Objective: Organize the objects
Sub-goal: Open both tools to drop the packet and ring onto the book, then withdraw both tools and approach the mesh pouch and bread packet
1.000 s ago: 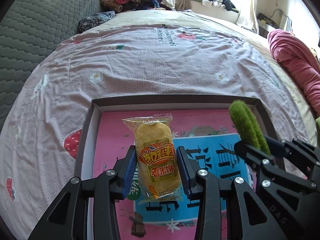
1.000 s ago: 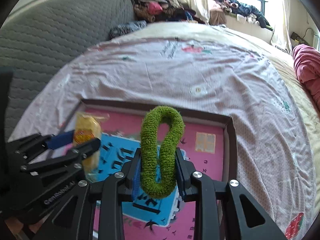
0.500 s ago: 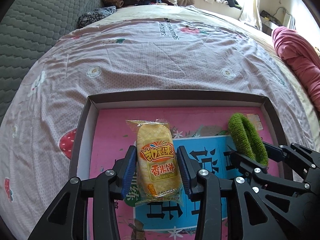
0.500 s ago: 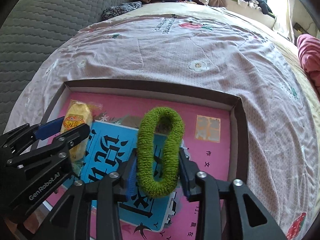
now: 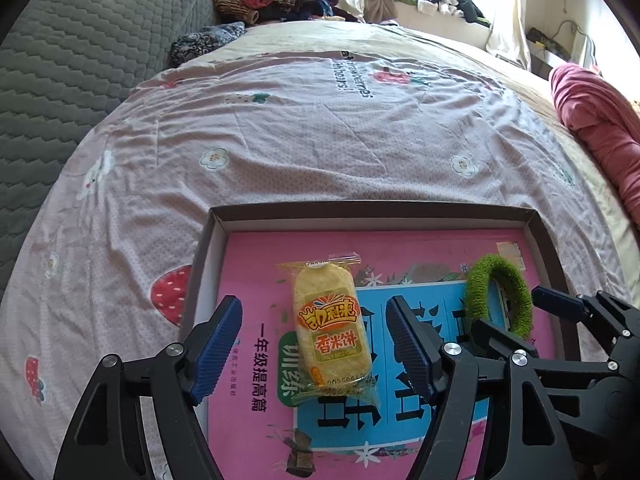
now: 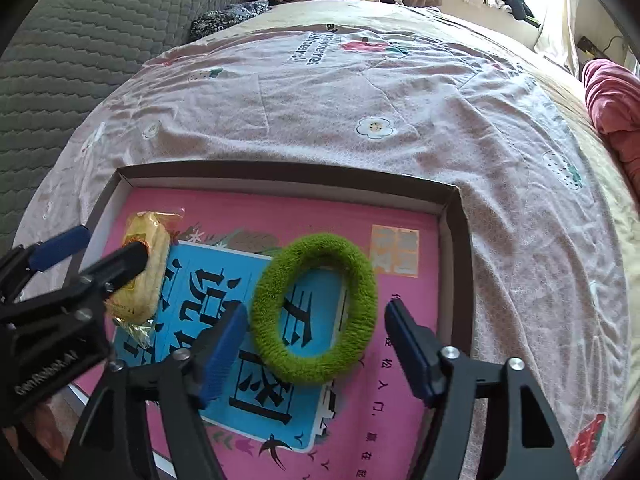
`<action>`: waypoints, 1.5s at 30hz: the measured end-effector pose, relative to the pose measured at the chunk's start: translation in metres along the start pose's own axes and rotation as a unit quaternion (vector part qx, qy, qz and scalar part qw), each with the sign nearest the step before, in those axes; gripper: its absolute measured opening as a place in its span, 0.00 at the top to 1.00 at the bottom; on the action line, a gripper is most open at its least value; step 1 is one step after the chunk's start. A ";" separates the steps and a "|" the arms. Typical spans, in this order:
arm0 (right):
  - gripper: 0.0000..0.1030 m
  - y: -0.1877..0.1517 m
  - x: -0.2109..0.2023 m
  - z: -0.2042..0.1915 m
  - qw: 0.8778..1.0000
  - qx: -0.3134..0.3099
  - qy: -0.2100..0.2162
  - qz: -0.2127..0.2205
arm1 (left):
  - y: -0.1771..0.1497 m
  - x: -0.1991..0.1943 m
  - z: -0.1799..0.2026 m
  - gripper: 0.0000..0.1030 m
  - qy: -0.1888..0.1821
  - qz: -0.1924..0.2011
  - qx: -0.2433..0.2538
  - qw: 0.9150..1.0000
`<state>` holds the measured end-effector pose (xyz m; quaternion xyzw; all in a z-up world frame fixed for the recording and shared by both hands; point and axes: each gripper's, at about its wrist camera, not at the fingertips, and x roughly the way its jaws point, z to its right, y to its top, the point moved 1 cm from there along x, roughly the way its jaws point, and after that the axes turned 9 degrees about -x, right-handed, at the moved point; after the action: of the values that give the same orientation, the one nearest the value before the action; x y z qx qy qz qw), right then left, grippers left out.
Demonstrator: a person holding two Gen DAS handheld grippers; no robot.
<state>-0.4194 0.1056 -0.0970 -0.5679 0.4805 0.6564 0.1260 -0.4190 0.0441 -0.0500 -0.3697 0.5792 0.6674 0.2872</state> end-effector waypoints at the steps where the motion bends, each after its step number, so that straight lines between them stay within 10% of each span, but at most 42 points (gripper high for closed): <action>1: 0.30 0.000 0.000 -0.001 1.000 -0.001 0.001 -0.002 | 0.000 -0.002 -0.001 0.26 0.000 0.002 -0.001 1.000; 45: 0.04 -0.120 -0.248 -0.072 0.994 -0.006 -0.009 0.106 | -0.115 -0.233 -0.047 0.17 -0.025 0.060 0.011 0.998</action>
<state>-0.2086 0.2050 0.0669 -0.5084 0.5335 0.6736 0.0564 -0.1873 0.0268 0.0750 -0.3144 0.6000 0.6862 0.2652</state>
